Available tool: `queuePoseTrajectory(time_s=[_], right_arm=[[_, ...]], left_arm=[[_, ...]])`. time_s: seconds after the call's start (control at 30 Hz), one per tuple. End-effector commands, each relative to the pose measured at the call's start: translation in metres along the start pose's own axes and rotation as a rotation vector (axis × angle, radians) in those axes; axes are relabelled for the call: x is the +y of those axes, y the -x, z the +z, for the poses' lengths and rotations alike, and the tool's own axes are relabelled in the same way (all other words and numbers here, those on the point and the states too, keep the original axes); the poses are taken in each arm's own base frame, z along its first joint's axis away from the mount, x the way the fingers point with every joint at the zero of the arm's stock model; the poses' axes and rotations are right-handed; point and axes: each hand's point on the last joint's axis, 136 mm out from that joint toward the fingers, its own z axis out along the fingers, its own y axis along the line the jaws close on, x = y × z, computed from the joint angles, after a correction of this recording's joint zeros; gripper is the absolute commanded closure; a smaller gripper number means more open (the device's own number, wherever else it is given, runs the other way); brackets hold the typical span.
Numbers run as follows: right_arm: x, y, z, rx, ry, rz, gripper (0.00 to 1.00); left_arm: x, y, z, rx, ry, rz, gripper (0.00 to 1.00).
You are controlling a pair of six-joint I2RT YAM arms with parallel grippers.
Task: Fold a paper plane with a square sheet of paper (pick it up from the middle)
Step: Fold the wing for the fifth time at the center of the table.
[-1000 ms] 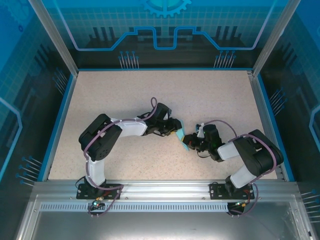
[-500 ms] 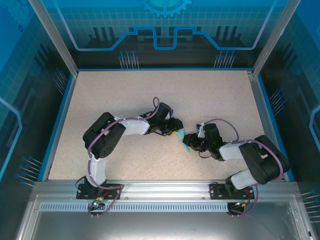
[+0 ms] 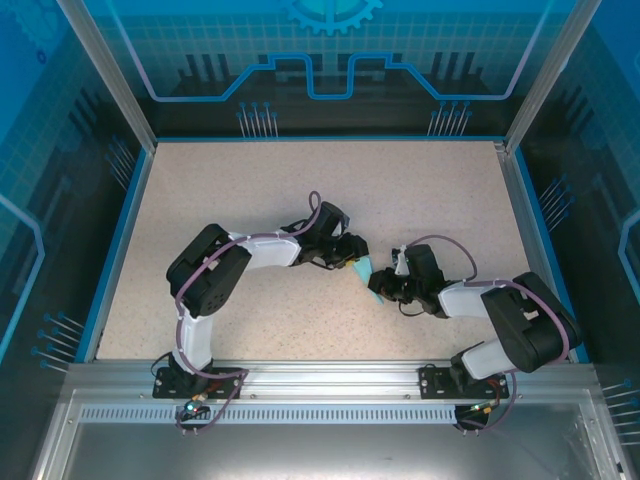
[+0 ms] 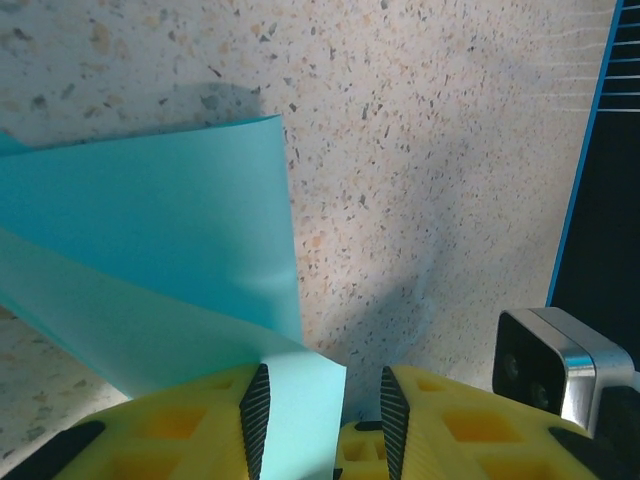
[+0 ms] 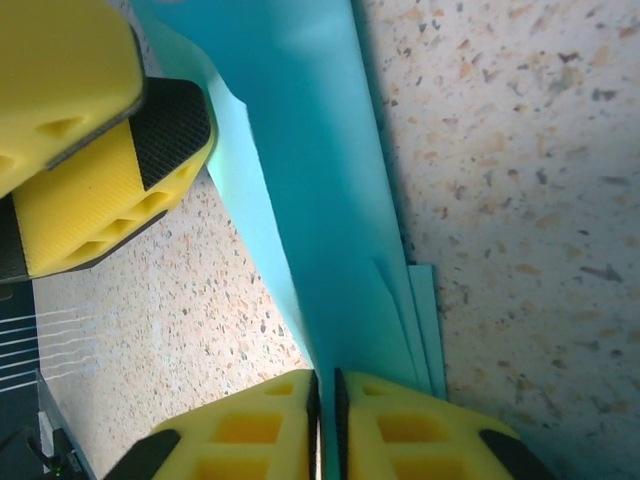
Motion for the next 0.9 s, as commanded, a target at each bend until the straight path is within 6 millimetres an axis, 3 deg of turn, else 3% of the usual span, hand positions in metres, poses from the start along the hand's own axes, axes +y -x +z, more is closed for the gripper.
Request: queuePoseTrajectory(time_s=[0.0,0.43,0.67,0.87], right_arm=[[-0.005,0.004,-0.003,-0.011,-0.019,0.025,0.90],[-0.003,0.010,-0.003,0.000,0.111,0.172,0.96],[-0.004,0.012,-0.003,0.016,0.148,0.230,0.96],[-0.005,0.012,-0.005,0.021,0.152,0.245,0.96]], left_arm=[[-0.008,-0.004,0.003,0.036,-0.015,0.031,0.62],[-0.036,-0.009,-0.031,-0.008,-0.084,0.097,0.59],[-0.037,-0.028,-0.016,0.043,-0.090,0.142,0.59],[-0.028,-0.026,0.001,0.049,-0.064,0.145,0.60]])
